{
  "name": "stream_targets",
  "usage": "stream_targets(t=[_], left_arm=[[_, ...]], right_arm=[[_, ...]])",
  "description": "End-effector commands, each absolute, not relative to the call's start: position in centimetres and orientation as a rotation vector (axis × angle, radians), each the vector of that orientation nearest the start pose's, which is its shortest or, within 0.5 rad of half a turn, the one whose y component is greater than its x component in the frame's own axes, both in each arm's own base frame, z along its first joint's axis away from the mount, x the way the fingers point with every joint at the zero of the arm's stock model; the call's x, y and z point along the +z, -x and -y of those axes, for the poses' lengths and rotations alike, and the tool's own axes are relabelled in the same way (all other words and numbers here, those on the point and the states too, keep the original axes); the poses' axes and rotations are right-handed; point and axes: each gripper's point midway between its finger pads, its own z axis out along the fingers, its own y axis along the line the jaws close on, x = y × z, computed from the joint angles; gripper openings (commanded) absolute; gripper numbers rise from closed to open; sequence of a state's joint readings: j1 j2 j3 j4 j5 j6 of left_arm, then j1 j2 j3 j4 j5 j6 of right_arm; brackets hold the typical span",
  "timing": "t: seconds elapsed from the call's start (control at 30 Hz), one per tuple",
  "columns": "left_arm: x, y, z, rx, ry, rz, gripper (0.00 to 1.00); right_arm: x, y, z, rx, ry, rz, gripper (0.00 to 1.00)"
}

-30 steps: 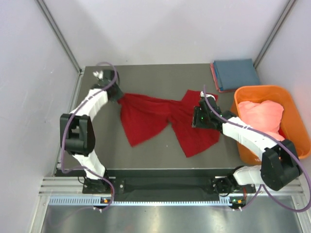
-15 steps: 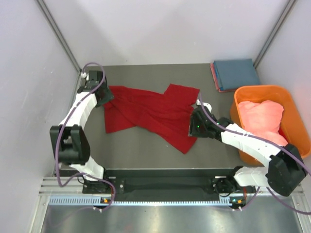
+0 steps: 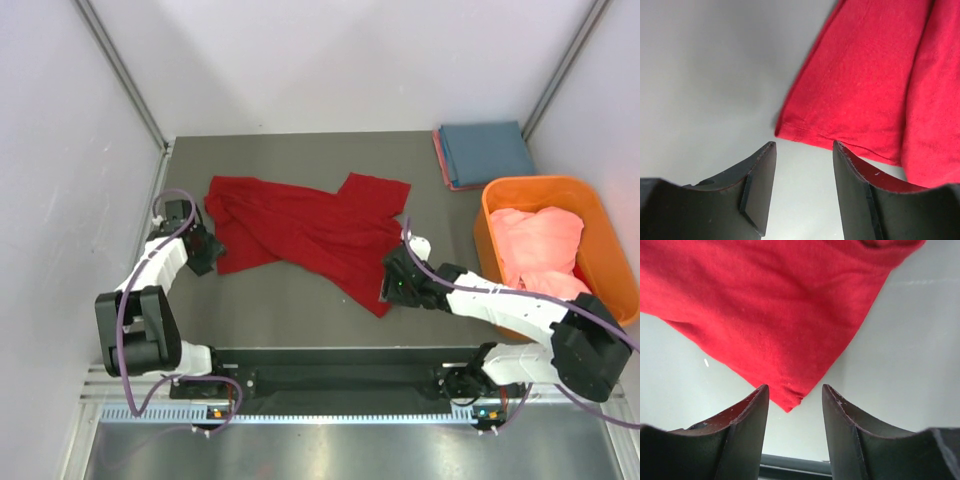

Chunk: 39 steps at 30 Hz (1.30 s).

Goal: Fold and stack the t-shirts
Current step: Flatten the tshirt out

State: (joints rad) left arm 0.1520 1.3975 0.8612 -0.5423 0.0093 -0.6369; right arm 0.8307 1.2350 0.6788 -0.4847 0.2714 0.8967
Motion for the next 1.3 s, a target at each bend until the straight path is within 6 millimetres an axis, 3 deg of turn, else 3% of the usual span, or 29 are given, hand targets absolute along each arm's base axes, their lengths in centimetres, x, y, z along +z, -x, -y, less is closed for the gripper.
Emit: stream_targets(t=[0.0, 0.23, 0.53, 0.67, 0.7, 0.73, 0.8, 0.83, 0.87, 0.9, 1.0, 1.03, 1.07, 1.13, 1.17, 1.27], left_arm=[[6.1, -31.6, -0.6, -0.300, 1.055, -2.403, 0.54], [3.2, -29.9, -0.8, -0.257, 1.125, -2.422, 0.57], [2.1, -30.1, -2.2, -0.159, 1.117, -2.405, 0.51], [1.9, -30.7, -2.2, -0.165, 1.092, -2.411, 0.30], [1.9, -31.0, -2.1, -0.171, 1.089, -2.412, 0.11], [2.0, -31.0, -2.1, -0.175, 1.084, -2.415, 0.03], [2.4, -31.4, -2.1, -0.179, 1.070, -2.410, 0.00], [3.1, -31.5, -2.2, -0.178, 1.056, -2.407, 0.00], [3.6, -31.8, -2.2, -0.179, 1.045, -2.402, 0.00], [4.3, -31.8, -2.3, -0.176, 1.033, -2.405, 0.00], [8.8, -32.6, -3.3, -0.122, 0.949, -2.346, 0.00], [11.7, -33.3, -4.4, -0.073, 0.921, -2.271, 0.00], [12.8, -33.0, -4.7, -0.049, 0.913, -2.258, 0.00], [16.3, -33.2, -5.5, -0.019, 0.876, -2.174, 0.00], [17.1, -33.1, -5.5, -0.020, 0.869, -2.160, 0.00], [19.9, -32.6, -5.4, -0.035, 0.839, -2.115, 0.00]], right_arm=[[5.1, -19.4, -20.5, 0.368, -0.266, -2.541, 0.48], [3.4, -19.0, -20.7, 0.369, -0.286, -2.534, 0.48], [2.5, -18.6, -21.2, 0.387, -0.324, -2.536, 0.48], [2.0, -18.5, -21.4, 0.388, -0.355, -2.535, 0.48], [1.8, -18.5, -21.6, 0.395, -0.353, -2.538, 0.48], [1.7, -18.6, -21.7, 0.398, -0.353, -2.536, 0.47], [1.5, -18.4, -22.3, 0.423, -0.337, -2.547, 0.37], [1.7, -18.6, -22.6, 0.436, -0.324, -2.545, 0.27], [1.9, -18.7, -22.5, 0.418, -0.306, -2.544, 0.03], [2.6, -19.0, -22.2, 0.397, -0.300, -2.525, 0.00], [6.4, -20.1, -19.9, 0.287, -0.275, -2.432, 0.00], [8.0, -20.6, -19.6, 0.284, -0.278, -2.392, 0.00], [8.7, -20.7, -17.6, 0.189, -0.278, -2.364, 0.00], [12.2, -21.0, -16.8, 0.215, -0.294, -2.286, 0.00], [12.9, -20.8, -15.4, 0.157, -0.288, -2.276, 0.00], [17.0, -21.0, -14.4, 0.196, -0.315, -2.193, 0.00]])
